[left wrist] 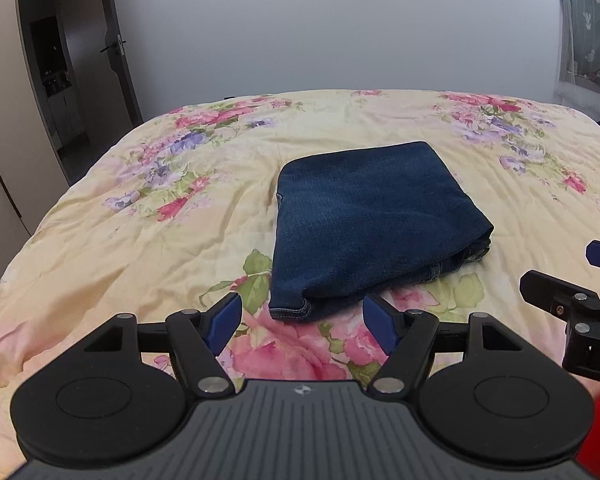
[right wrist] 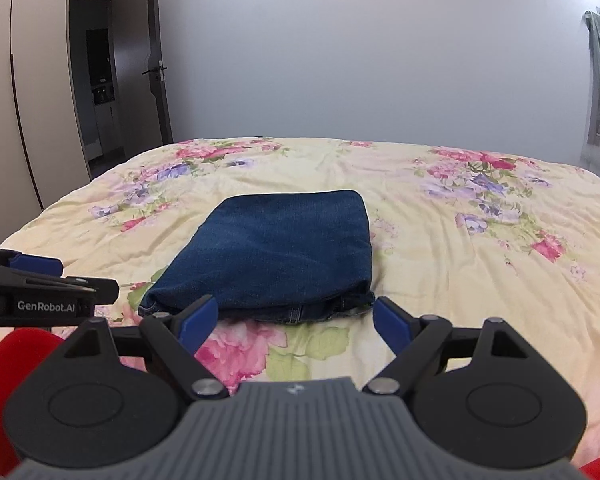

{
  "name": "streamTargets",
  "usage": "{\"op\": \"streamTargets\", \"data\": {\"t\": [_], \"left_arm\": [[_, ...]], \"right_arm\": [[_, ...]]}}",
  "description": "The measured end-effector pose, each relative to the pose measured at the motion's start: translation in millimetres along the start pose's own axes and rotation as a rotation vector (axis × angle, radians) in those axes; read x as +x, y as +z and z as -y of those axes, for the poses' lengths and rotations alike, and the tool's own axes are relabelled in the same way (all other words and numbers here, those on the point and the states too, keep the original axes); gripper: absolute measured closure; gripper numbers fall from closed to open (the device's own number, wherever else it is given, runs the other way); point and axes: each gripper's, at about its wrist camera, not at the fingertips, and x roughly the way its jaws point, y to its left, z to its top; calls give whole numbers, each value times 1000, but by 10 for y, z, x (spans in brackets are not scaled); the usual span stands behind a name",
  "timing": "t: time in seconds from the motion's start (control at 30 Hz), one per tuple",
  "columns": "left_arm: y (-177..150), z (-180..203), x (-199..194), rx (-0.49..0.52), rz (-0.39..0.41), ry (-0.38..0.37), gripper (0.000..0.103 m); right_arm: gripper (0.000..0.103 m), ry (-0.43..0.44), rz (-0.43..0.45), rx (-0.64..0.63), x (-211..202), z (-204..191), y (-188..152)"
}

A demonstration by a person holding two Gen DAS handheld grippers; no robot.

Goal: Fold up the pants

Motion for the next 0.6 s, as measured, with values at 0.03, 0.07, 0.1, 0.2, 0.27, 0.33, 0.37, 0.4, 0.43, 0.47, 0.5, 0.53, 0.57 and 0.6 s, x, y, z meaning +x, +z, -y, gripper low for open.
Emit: {"op": "streamTargets", "data": {"t": [0.03,0.07,0.1,0.2,0.27,0.33,0.37,0.4,0.43,0.47,0.5,0.53,0.57,0.6], "left_arm": [[-5,3,-4,0,-1,-3,22],[-5,14,7,0,-2,-6,22],[-5,20,8,2,-3,-6,22],[3,34,-6,8,1,-1,22],[24,40,-3,10,4,1,22],[27,42,-12,9,5,0,22],[30,39,-6,10,5,-1,22],[33,40,-10,10,5,-1,22],[33,41,-10,11,5,0,22],[32,40,-11,11,6,0,22],[34,36,-16,12,8,1,22],[34,37,-25,11,9,2,22],[33,37,-26,11,8,0,22],[33,38,-27,11,8,-1,22]], "right_arm": [[22,3,-1,-1,2,-4,-4],[22,7,0,-1,3,-12,1],[22,9,3,-2,3,-14,6],[22,10,14,-6,-4,-23,27],[22,8,20,-10,-13,-27,27],[22,8,20,-10,-13,-28,24],[22,8,21,-9,-13,-29,25],[22,9,21,-8,-14,-28,26],[22,9,22,-9,-15,-29,25],[22,9,25,-10,-19,-30,23],[22,9,28,-11,-37,-34,21],[22,9,30,-12,-38,-36,21],[22,9,31,-11,-48,-32,24],[22,10,32,-11,-50,-31,23]]}}
